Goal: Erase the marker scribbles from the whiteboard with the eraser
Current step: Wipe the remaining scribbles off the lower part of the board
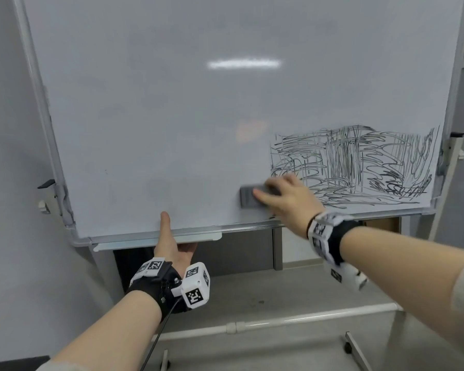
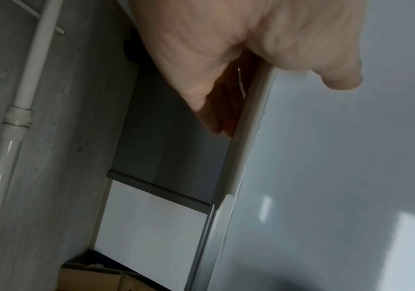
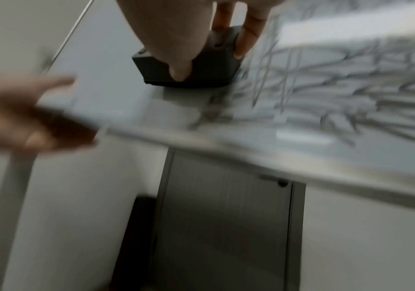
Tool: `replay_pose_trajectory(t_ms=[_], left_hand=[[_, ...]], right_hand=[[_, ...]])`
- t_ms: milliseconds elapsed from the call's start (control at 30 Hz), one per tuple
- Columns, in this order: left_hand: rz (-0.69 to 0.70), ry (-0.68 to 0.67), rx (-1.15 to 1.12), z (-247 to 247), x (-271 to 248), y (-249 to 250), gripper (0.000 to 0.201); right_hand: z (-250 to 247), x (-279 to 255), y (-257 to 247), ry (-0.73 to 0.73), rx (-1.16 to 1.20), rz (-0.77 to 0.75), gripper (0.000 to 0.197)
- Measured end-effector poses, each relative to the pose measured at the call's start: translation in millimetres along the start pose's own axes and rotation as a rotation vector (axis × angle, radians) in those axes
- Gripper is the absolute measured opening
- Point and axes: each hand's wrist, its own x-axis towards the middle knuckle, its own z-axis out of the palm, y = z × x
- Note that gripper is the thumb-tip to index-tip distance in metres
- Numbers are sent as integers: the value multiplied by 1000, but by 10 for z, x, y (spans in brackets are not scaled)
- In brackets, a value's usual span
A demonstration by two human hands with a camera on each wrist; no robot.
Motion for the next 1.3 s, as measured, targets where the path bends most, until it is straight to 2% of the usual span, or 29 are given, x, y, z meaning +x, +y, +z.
replay_pose_trajectory(t_ms=[67,167,267,367,500,600,767,967,1167,1300], left_hand=[[4,0,21,-8,9,-17,75],[13,6,23,-37,42,-20,80],[24,5,26,-48,68,-11,82],[16,3,20,-43,96,9,80],[-2,12,13,-21,114,49,81],[7,12,27,-43,125,69,82],[8,19,33,-49,115,87,78],[-16,20,70,-1,26,110,75],[-28,0,86,-74,38,270,72],[1,2,79,-182,84,398,70]], right_hand=[[-268,334,208,86,-1,93,51],[-676,772,477,127,-3,186,44],[-788,887,576,144,4,274,45],[-561,601,450,105,0,213,42],[41,-263,152,-57,14,72,41],[278,-647,-72,-117,9,114,52],[104,-486,-41,-151,-12,71,48],[-123,-165,-149,-58,-8,61,41],[-99,15,-78,-38,-49,43,56],[-246,272,-30,30,-61,69,53]])
